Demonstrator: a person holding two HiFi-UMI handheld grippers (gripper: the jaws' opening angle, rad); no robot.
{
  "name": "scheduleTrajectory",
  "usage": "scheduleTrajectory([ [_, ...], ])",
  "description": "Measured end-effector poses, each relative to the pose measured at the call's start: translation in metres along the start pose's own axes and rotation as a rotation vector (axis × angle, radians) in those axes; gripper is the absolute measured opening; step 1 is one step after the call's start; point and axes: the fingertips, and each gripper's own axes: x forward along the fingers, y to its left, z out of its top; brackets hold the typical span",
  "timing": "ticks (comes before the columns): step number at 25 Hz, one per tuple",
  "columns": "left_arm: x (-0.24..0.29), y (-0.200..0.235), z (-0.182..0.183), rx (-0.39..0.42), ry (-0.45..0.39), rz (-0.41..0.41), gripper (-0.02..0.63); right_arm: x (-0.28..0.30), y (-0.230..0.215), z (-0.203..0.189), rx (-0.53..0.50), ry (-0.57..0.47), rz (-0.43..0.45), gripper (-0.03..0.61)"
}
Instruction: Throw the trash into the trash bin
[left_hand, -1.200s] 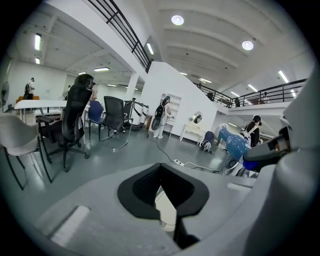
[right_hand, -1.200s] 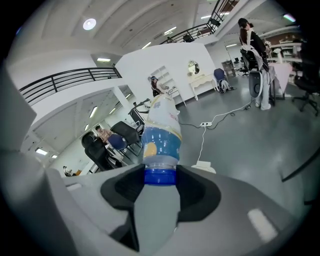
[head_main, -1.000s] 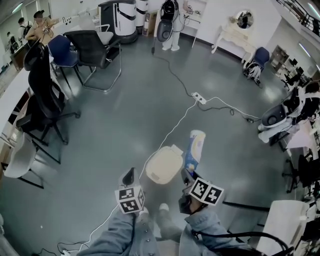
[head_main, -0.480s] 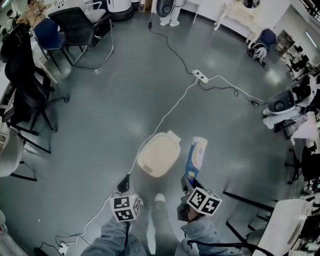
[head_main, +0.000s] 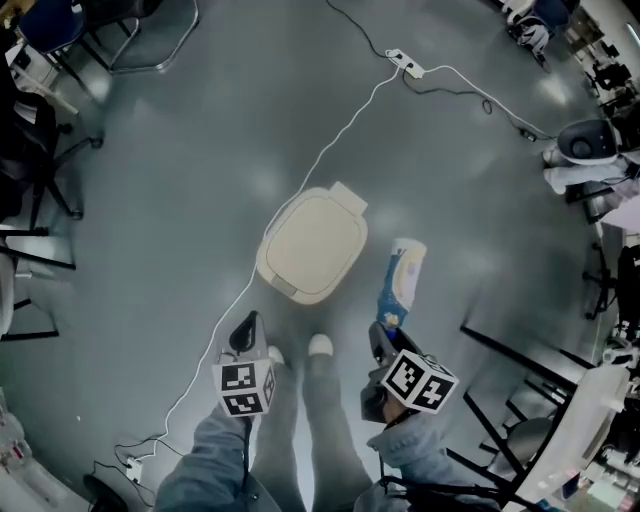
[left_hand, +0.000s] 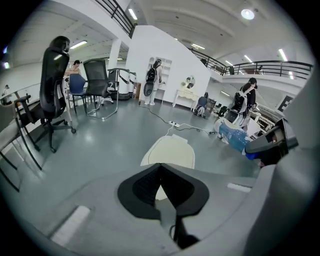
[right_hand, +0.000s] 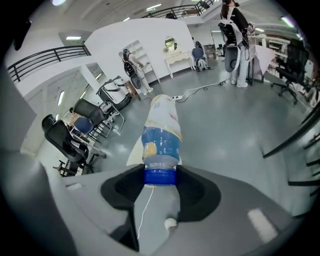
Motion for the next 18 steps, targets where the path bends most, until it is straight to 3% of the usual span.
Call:
scheduleTrajectory([
  [9, 0.042, -0.01, 0.001, 0.058, -0.019, -0.022, 0.006, 0.03, -0.033, -0.002, -0.006, -0.001, -0.015, 0.196],
  [18, 0.077, -0.025, -0.022, 0.072, 0.061, -0.044, 0.006, 0.06, -0.053, -0.005, -0.023, 0.035, -0.041, 0.196],
])
